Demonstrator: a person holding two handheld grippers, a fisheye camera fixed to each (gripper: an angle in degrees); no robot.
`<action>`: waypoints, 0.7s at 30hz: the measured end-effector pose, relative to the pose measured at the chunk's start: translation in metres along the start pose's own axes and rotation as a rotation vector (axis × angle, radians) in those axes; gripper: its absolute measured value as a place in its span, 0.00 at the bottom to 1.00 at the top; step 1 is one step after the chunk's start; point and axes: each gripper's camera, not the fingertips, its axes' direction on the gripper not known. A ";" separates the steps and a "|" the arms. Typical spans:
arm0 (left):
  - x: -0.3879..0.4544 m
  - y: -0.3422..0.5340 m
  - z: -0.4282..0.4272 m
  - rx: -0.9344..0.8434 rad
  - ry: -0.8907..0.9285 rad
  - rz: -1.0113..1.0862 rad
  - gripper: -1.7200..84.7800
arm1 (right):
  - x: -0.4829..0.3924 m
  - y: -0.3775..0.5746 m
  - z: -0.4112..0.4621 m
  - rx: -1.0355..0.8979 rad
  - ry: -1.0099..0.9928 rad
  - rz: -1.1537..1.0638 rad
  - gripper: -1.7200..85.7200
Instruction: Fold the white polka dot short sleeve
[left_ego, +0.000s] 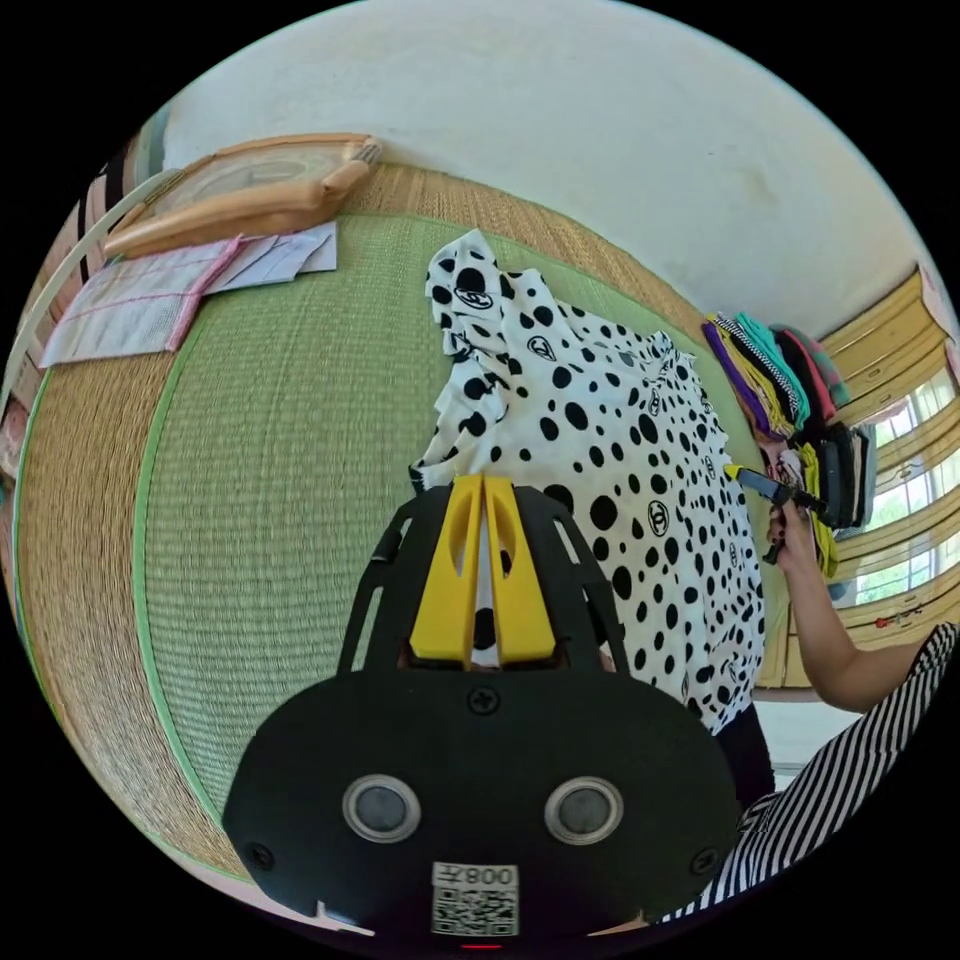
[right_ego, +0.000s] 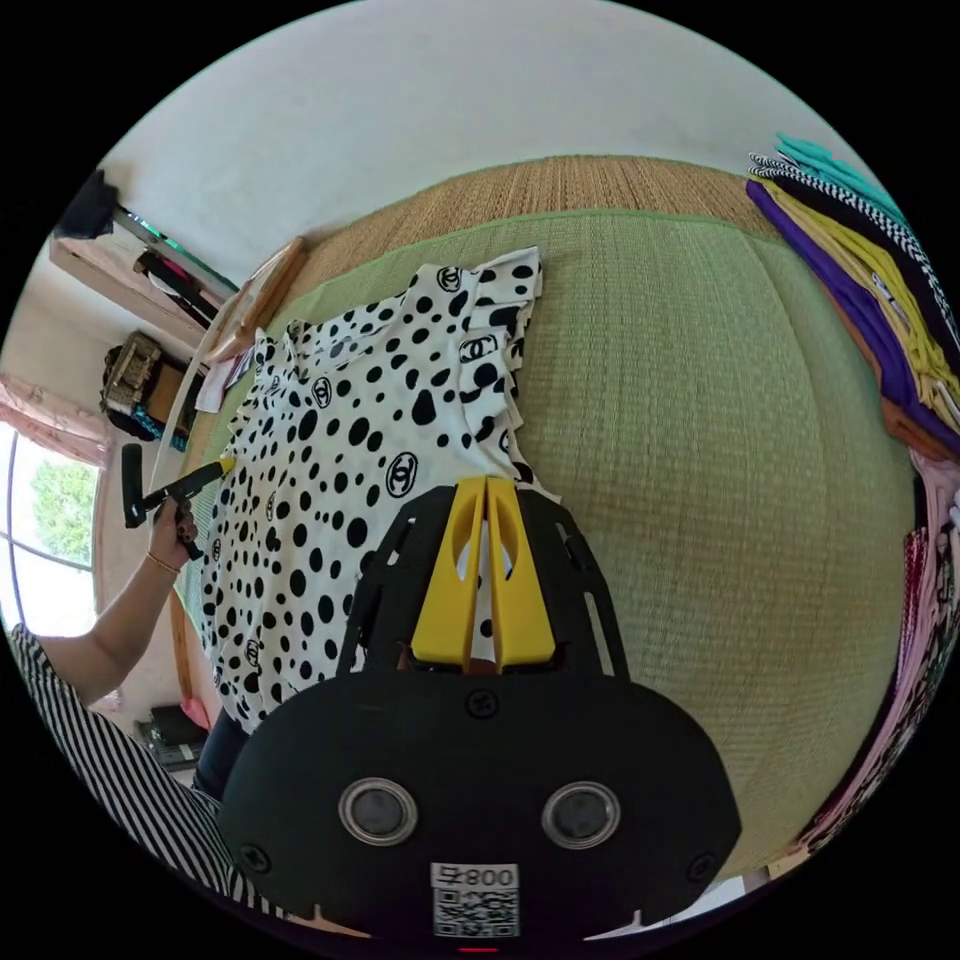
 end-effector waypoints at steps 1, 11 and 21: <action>-0.003 0.000 0.003 -0.006 -0.002 0.002 0.02 | 0.002 -0.003 0.001 -0.004 -0.005 0.005 0.02; -0.010 0.107 -0.012 -0.018 0.083 -0.112 0.02 | -0.010 0.060 -0.035 -0.021 -0.024 0.061 0.02; -0.011 0.231 -0.002 -0.136 0.028 -0.260 0.03 | -0.033 0.201 -0.032 -0.187 0.017 0.132 0.03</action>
